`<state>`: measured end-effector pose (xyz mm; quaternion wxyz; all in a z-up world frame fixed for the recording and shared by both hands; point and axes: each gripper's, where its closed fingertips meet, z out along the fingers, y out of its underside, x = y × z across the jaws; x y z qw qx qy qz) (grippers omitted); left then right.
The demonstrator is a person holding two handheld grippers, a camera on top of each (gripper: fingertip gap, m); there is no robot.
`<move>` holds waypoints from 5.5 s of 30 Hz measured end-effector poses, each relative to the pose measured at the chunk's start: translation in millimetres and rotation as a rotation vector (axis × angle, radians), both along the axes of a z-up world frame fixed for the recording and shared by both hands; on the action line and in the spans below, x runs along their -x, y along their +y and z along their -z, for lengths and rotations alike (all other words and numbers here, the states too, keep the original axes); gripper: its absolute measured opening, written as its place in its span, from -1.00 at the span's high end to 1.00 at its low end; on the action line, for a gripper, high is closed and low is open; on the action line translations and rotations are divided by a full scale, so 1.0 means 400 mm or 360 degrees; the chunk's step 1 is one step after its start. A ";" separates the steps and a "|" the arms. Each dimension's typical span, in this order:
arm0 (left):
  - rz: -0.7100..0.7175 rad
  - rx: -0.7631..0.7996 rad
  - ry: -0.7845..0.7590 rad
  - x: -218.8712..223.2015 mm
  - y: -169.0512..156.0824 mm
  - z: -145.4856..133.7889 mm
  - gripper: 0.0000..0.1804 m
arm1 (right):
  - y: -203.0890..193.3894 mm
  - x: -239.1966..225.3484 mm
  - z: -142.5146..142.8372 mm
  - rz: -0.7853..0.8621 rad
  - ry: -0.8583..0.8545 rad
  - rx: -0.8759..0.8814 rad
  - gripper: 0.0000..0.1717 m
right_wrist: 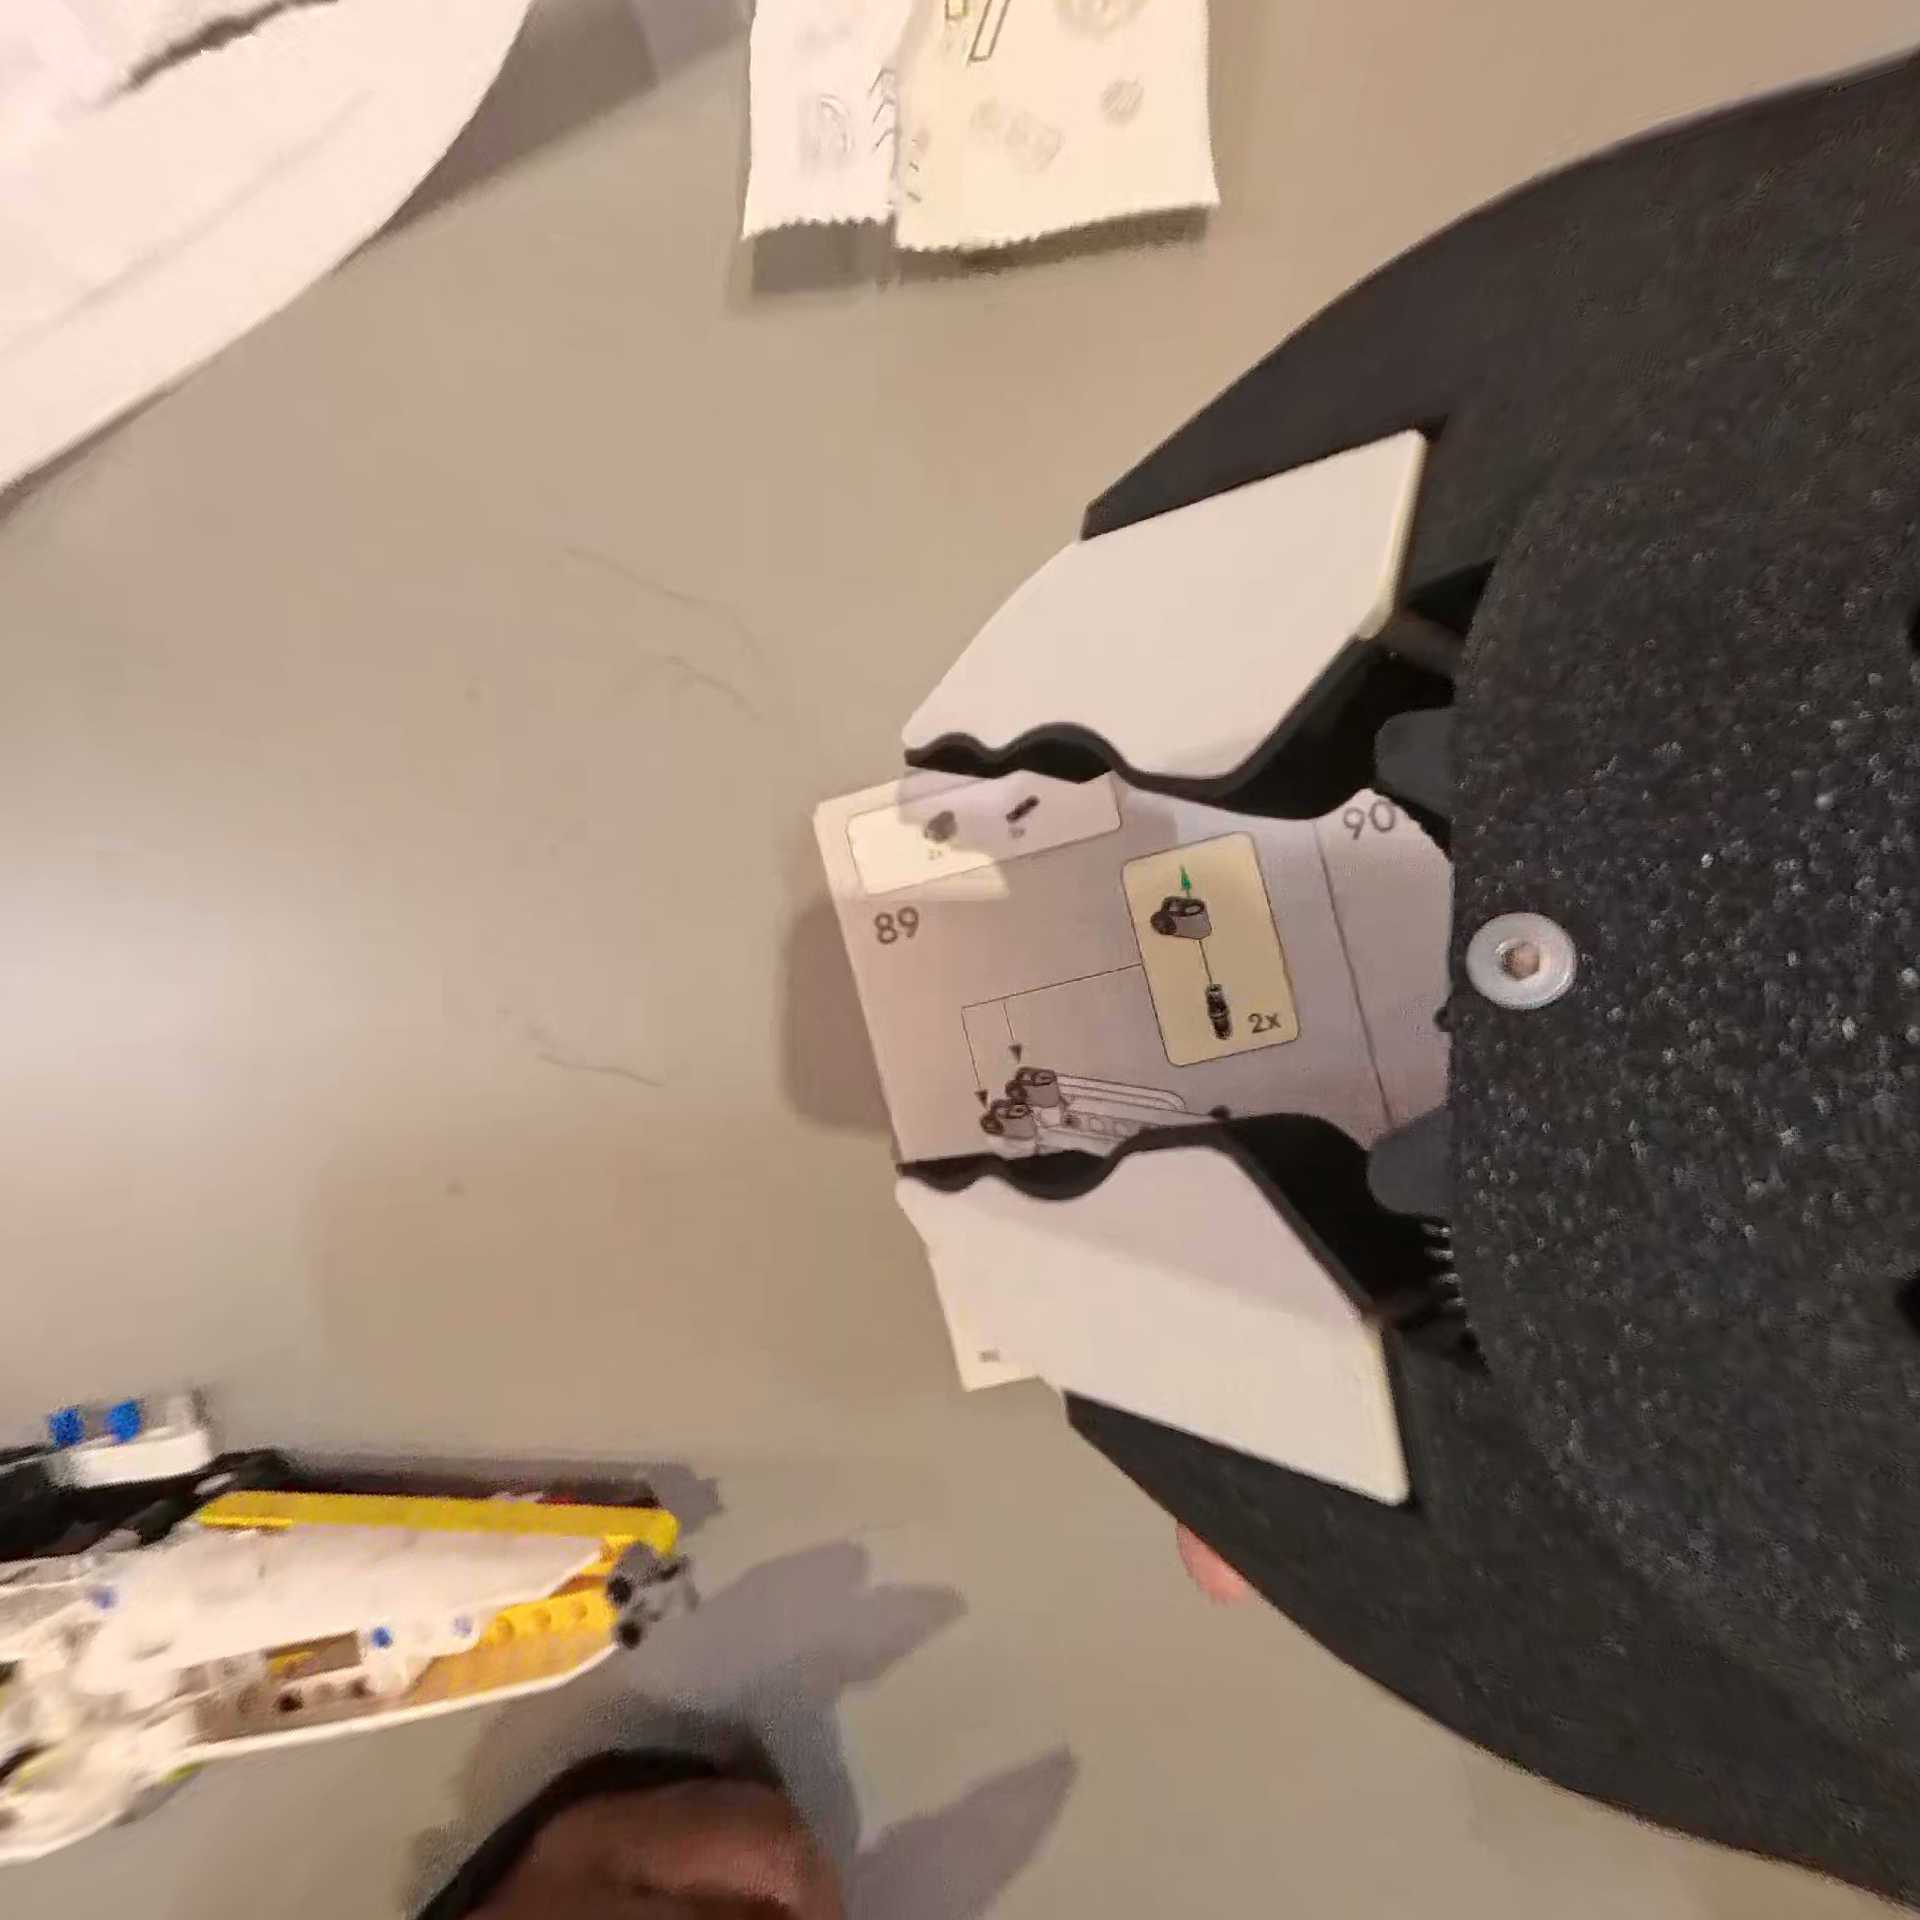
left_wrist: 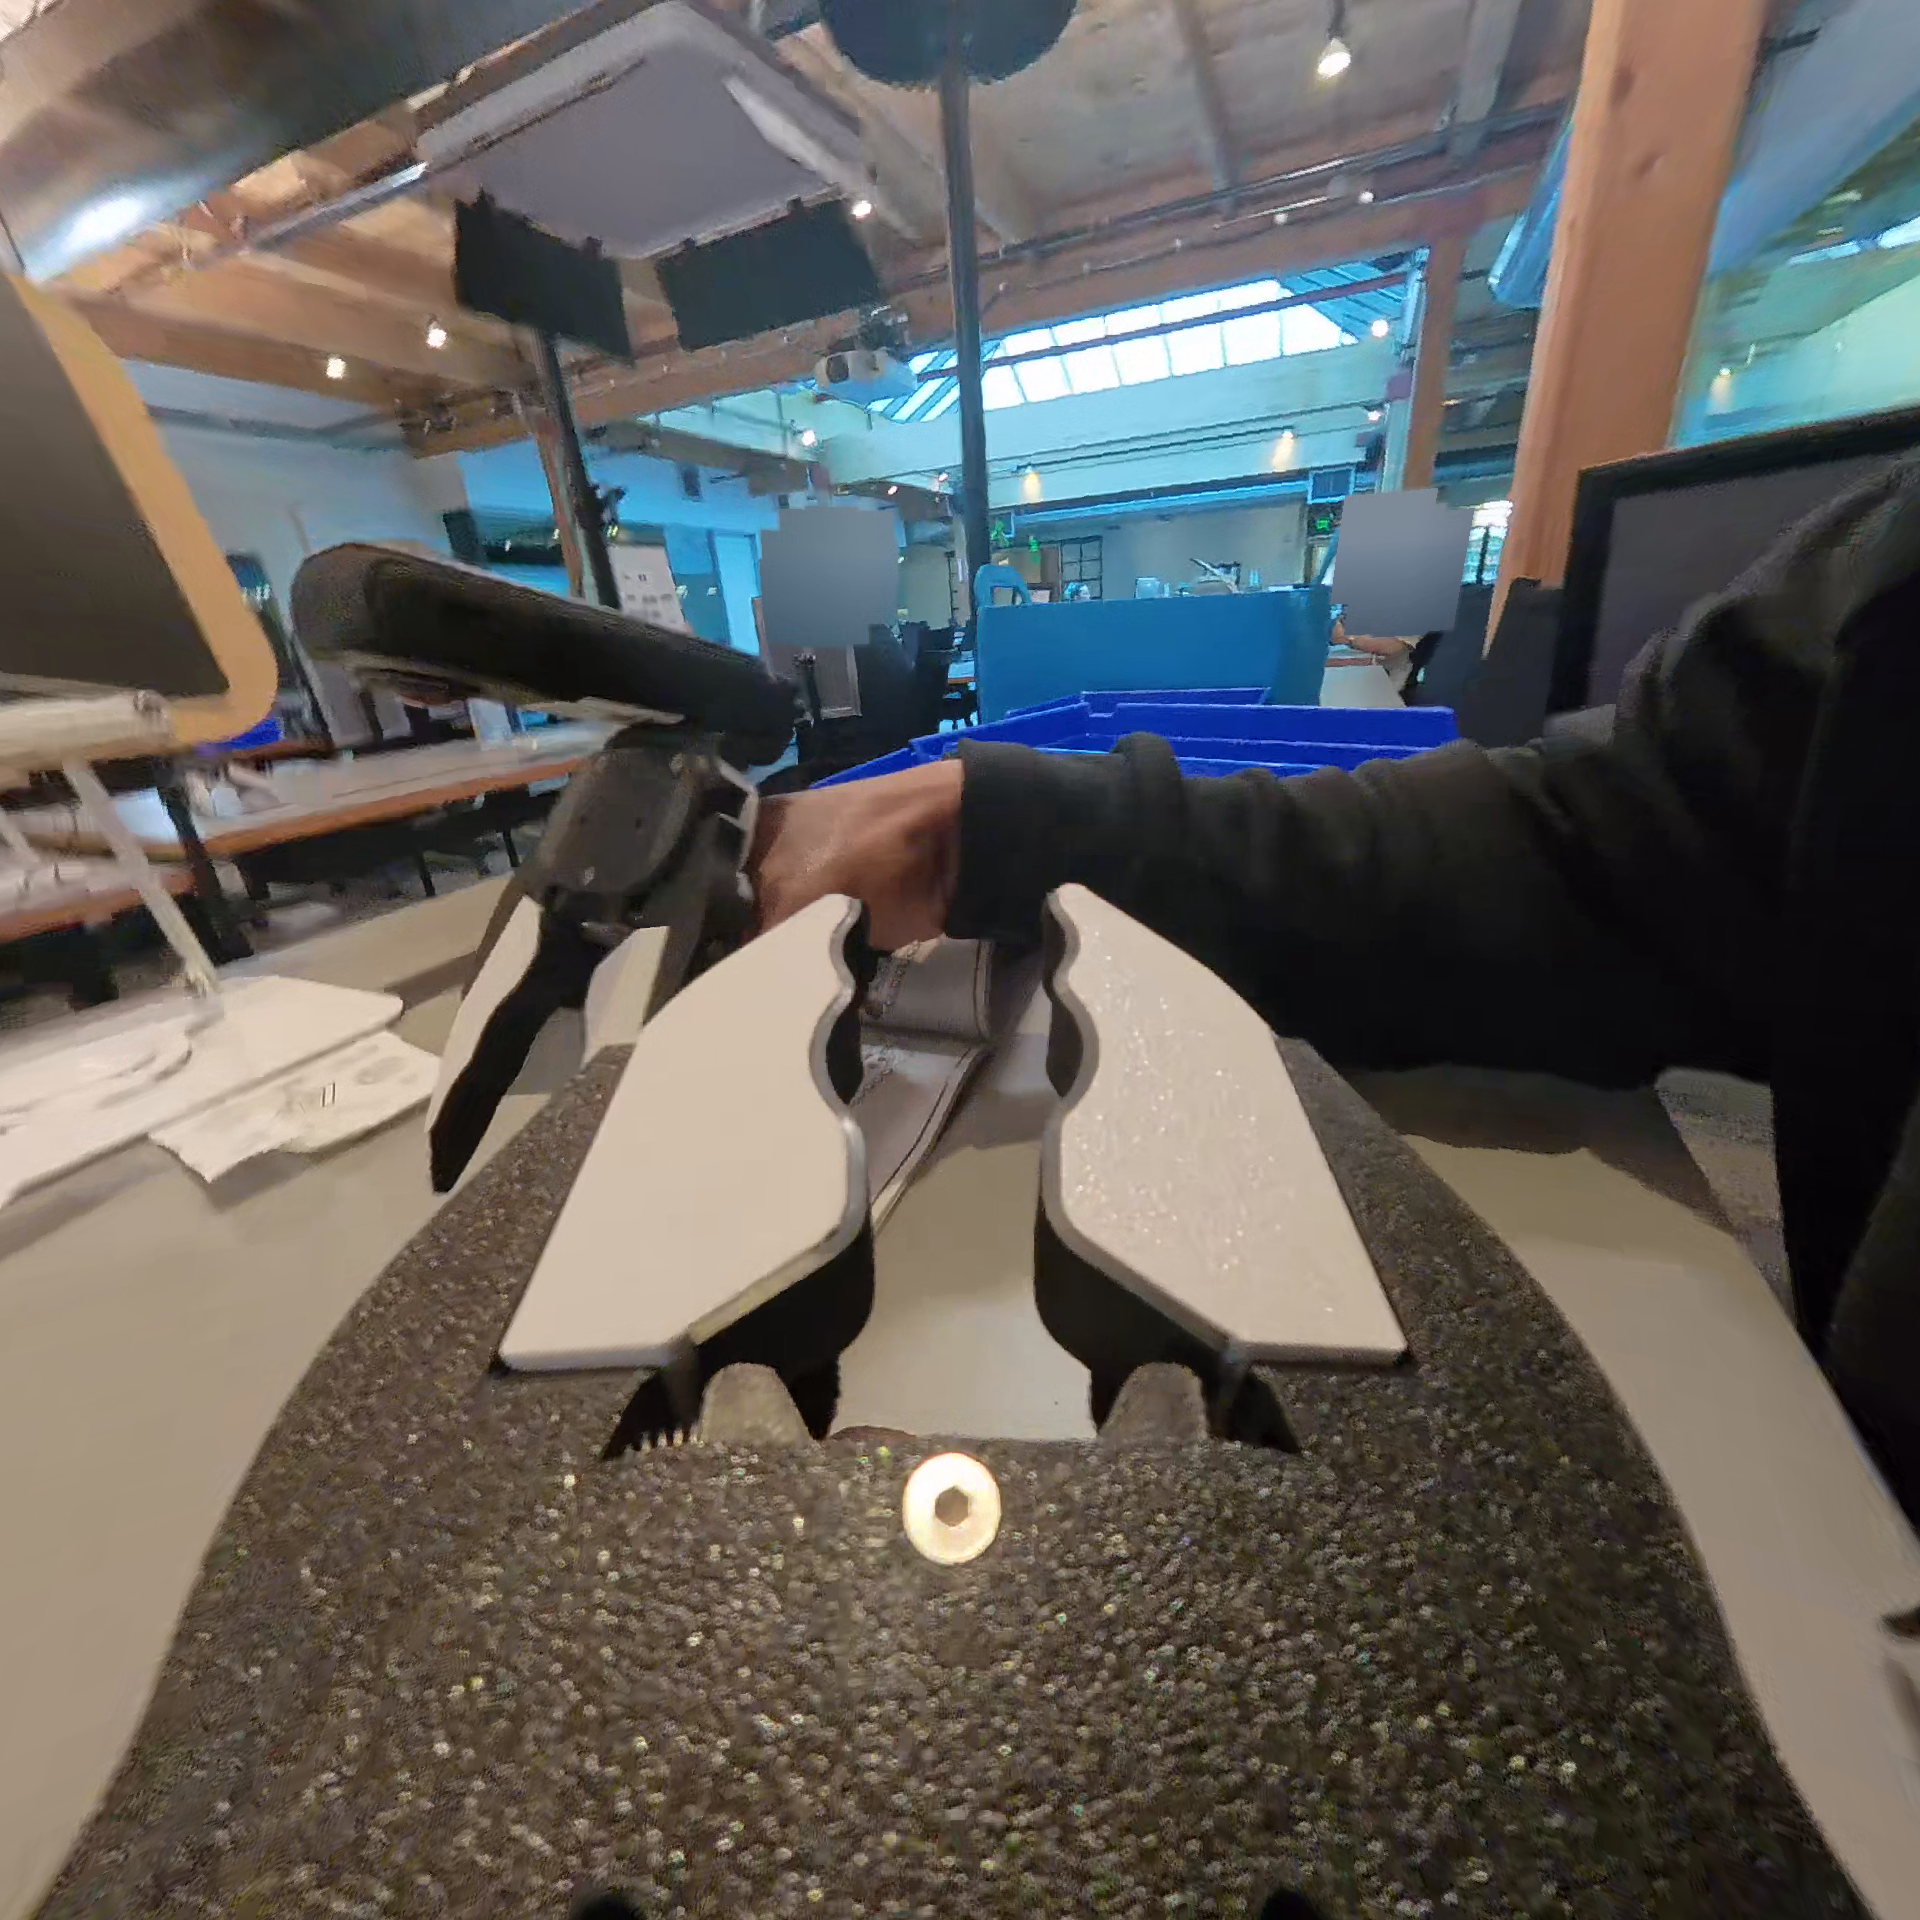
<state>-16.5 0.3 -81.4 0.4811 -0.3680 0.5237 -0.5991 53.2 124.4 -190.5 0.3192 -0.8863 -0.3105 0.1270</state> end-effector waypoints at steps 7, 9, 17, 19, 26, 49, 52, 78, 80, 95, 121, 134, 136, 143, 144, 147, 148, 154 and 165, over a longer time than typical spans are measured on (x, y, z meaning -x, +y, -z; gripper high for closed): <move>-0.0153 0.0108 -0.0025 0.007 0.086 -0.029 0.63 | -0.099 0.044 0.021 -0.0260 -0.0255 -0.0089 0.21; -0.0202 0.0091 -0.0044 0.010 0.112 -0.036 0.63 | -0.130 0.060 0.029 -0.0356 -0.0303 -0.0127 0.28; -0.0321 0.0208 -0.0086 0.023 0.188 -0.062 0.63 | -0.170 0.098 0.053 -0.0490 -0.0240 -0.0129 0.57; -0.0314 0.0199 -0.0096 0.025 0.186 -0.067 0.64 | -0.175 0.098 0.055 -0.0483 -0.0198 -0.0090 0.63; -0.0278 0.0241 -0.0056 0.024 0.181 -0.060 0.64 | -0.185 0.098 0.055 -0.0489 -0.0174 -0.0048 0.82; -0.0391 -0.0041 0.0660 -0.034 0.151 0.101 0.63 | -0.184 0.073 0.034 -0.0333 0.0005 -0.0005 0.88; -0.0383 -0.0089 0.0769 -0.038 0.141 0.135 0.63 | -0.186 0.069 0.030 -0.0325 0.0011 -0.0011 0.87; -0.0481 -0.0638 0.1245 -0.065 0.131 0.261 0.62 | -0.176 0.045 0.018 -0.0232 0.0031 -0.0018 0.86; -0.0489 -0.0741 0.1281 -0.068 0.130 0.272 0.62 | -0.174 0.044 0.016 -0.0225 0.0038 -0.0024 0.86; -0.0535 -0.0991 0.1358 -0.109 0.136 0.302 0.64 | -0.178 0.027 -0.028 -0.0195 0.0093 -0.0041 0.70; -0.0475 -0.0597 0.1306 -0.160 0.119 0.289 0.55 | 0.006 -0.055 -0.047 -0.0353 0.0214 0.0298 0.32; -0.0456 -0.0756 0.1219 -0.163 0.097 0.288 0.53 | 0.007 -0.020 -0.007 -0.0505 0.0364 0.0447 0.28; -0.0451 -0.0751 0.1222 -0.162 0.096 0.290 0.53 | 0.005 -0.022 -0.011 -0.0483 0.0348 0.0423 0.29; -0.0453 -0.0745 0.1224 -0.161 0.097 0.290 0.53 | -0.002 -0.025 -0.027 -0.0410 0.0297 0.0321 0.31; -0.0453 -0.0745 0.1224 -0.161 0.097 0.290 0.53 | -0.003 -0.025 -0.030 -0.0402 0.0296 0.0306 0.31; -0.0449 -0.0745 0.1221 -0.162 0.095 0.290 0.53 | -0.007 -0.022 -0.033 -0.0388 0.0294 0.0283 0.31; -0.0449 -0.0746 0.1221 -0.162 0.094 0.290 0.53 | -0.008 -0.023 -0.032 -0.0383 0.0285 0.0278 0.31; -0.0448 -0.0738 0.1220 -0.162 0.095 0.290 0.53 | -0.013 -0.023 -0.040 -0.0353 0.0295 0.0219 0.32; -0.0473 -0.0683 0.1193 -0.166 0.104 0.286 0.53 | -0.023 -0.036 -0.060 -0.0250 0.0262 0.0063 0.34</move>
